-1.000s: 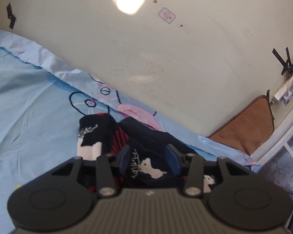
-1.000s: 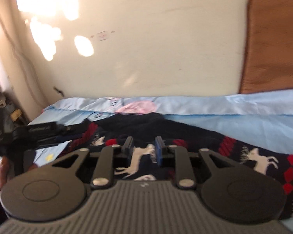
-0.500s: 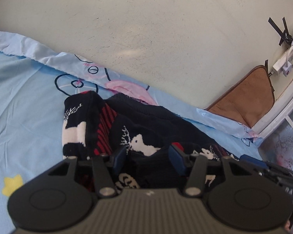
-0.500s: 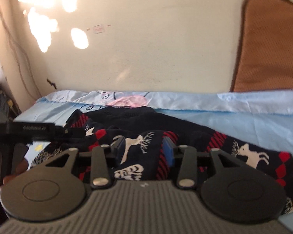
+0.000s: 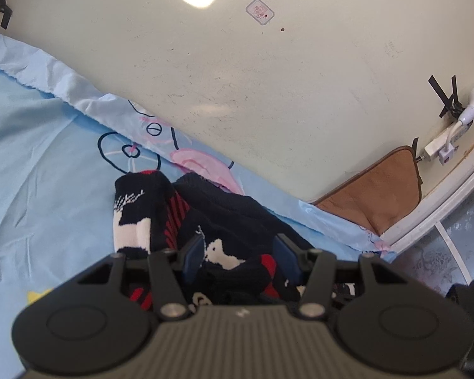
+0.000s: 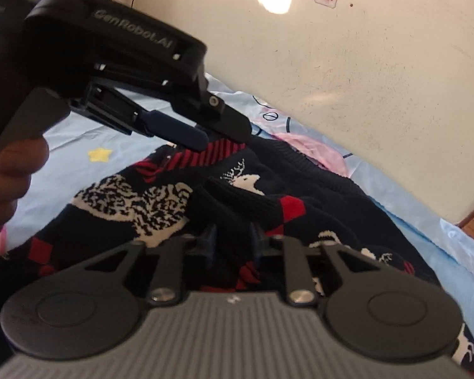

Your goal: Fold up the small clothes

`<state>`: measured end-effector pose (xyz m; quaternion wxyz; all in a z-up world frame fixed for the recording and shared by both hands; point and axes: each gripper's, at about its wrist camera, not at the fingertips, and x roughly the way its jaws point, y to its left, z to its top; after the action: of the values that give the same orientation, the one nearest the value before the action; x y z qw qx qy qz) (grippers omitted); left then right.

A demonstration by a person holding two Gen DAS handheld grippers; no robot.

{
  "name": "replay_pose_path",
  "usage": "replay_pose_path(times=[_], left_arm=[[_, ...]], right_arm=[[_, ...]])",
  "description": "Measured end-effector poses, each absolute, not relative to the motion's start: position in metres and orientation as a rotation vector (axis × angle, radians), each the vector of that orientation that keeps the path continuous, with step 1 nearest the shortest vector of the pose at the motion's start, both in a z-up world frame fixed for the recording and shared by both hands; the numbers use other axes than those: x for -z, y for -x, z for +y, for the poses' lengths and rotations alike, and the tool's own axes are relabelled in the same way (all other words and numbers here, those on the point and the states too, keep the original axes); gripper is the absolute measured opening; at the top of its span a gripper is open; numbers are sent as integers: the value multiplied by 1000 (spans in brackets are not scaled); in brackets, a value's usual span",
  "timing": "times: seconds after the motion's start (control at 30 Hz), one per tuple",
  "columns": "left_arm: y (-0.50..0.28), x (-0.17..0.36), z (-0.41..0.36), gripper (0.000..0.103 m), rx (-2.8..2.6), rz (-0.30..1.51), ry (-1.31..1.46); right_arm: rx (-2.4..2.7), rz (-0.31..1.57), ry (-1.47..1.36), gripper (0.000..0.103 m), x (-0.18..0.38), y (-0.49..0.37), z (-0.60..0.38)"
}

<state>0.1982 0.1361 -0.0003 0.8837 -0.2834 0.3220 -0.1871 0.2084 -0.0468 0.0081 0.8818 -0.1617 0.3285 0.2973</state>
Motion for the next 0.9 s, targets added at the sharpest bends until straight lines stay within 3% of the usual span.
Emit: replay_pose_path(times=[0.27,0.4,0.53,0.67,0.77,0.8,0.83,0.9], left_arm=[[-190,-14,176,50,320,569,718],[-190,-15,190,51,287,543,765],[-194,-11,186,51,292,566,742],[-196,-7,177,50,319,596,715],[-193,-8,167,50,381,592,696],[-192,-8,163,51,399,589,683],[-191,-9,159,51,413,588,667],[-191,-8,149,51,431,599,631]], right_arm=[[-594,543,94,10,-69,-218,-59],[-673,591,119,11,-56,-217,-31],[-733,784,136,16,-18,-226,-19],[-642,698,-130,18,-48,-230,-86],[-470,629,-255,32,-66,-232,-144],[-415,634,-272,47,-65,-234,-157],[-368,648,-291,53,-61,-237,-168],[-341,717,-338,54,-45,-244,-183]])
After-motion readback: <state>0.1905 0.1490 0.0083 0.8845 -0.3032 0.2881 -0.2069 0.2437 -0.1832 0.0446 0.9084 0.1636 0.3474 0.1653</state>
